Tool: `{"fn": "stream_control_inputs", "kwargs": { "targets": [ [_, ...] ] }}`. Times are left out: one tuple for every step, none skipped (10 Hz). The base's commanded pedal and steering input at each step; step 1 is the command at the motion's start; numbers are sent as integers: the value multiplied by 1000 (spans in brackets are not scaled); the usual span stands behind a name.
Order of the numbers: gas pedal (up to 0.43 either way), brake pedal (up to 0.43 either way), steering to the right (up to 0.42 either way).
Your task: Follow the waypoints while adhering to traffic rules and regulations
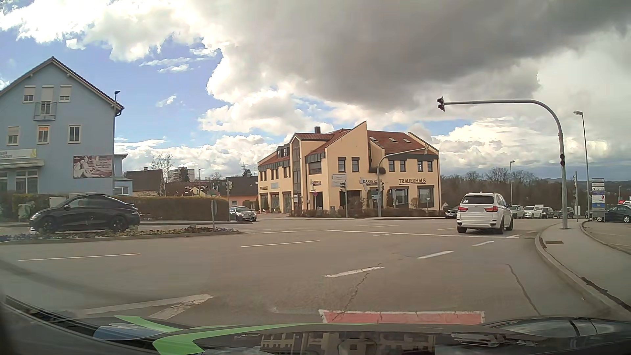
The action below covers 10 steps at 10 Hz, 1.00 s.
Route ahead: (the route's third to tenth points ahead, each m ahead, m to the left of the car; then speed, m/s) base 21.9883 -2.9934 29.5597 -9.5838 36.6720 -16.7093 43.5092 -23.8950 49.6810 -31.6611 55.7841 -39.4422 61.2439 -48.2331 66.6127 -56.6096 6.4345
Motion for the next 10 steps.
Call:
{"fn": "stream_control_inputs", "kwargs": {
  "targets": [
    [130,0,129],
    [130,0,129],
    [130,0,130],
    [138,0,136],
    [138,0,146],
    [138,0,160],
    [138,0,170],
    [150,0,178],
    [169,0,186],
    [197,0,189]
  ]
}}
